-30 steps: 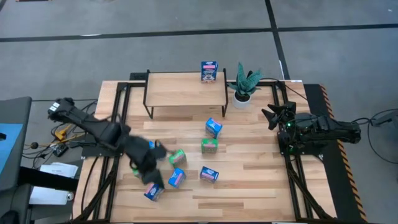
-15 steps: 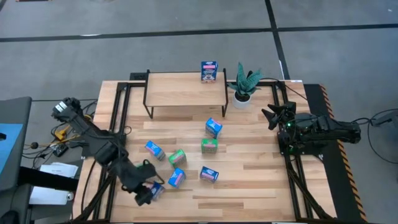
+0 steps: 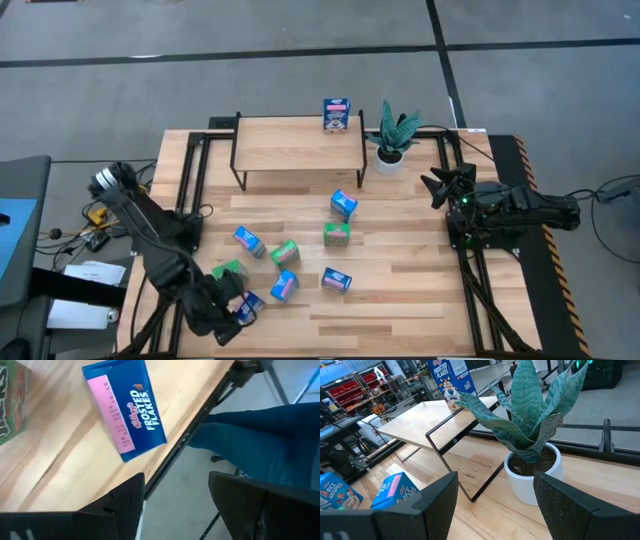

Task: Stack cereal on shelf
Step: Put the bottom blue cereal box on the shelf aligned with the other blue cereal box

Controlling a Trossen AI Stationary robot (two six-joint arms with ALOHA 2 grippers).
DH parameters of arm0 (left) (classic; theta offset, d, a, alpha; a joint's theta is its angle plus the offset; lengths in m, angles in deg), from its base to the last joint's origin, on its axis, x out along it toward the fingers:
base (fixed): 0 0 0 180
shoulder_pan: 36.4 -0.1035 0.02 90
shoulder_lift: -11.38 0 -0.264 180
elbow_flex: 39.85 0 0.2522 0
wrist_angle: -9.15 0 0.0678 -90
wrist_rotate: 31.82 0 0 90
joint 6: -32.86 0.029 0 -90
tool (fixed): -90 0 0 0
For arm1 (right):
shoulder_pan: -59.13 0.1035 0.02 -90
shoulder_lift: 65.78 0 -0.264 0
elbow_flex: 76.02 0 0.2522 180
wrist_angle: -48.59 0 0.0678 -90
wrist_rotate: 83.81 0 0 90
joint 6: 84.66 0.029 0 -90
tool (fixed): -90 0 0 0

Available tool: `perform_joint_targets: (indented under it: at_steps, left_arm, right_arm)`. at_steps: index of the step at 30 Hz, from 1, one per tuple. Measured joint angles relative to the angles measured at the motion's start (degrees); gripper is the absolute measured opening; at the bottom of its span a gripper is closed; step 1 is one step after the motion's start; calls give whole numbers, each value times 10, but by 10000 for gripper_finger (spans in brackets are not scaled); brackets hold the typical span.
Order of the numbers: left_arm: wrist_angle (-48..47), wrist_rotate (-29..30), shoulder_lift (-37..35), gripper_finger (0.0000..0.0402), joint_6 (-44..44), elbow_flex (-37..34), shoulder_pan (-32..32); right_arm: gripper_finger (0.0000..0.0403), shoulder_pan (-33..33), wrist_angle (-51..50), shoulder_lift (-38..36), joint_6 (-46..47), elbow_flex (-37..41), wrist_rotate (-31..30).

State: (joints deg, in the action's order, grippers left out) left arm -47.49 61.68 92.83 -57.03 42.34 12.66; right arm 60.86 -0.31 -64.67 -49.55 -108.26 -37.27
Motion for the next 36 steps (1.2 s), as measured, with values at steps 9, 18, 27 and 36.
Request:
perform_joint_targets:
  at_steps: [9, 18, 27, 36]
  left_arm:
    - [-19, 28, 21, 210, -48, 0, 2]
    - [-7, -53, 5, 210, -88, 0, 0]
    - [-164, -64, 3, 158, 54, 155, -48]
    - [-268, 39, 88, 117, 106, 377, -54]
  right_arm:
    - [286, 0, 0, 0, 0, 0, 0]
    - [286, 0, 0, 0, 0, 0, -1]
    - [286, 0, 0, 0, 0, 0, -1]
    - [286, 0, 0, 0, 0, 0, -1]
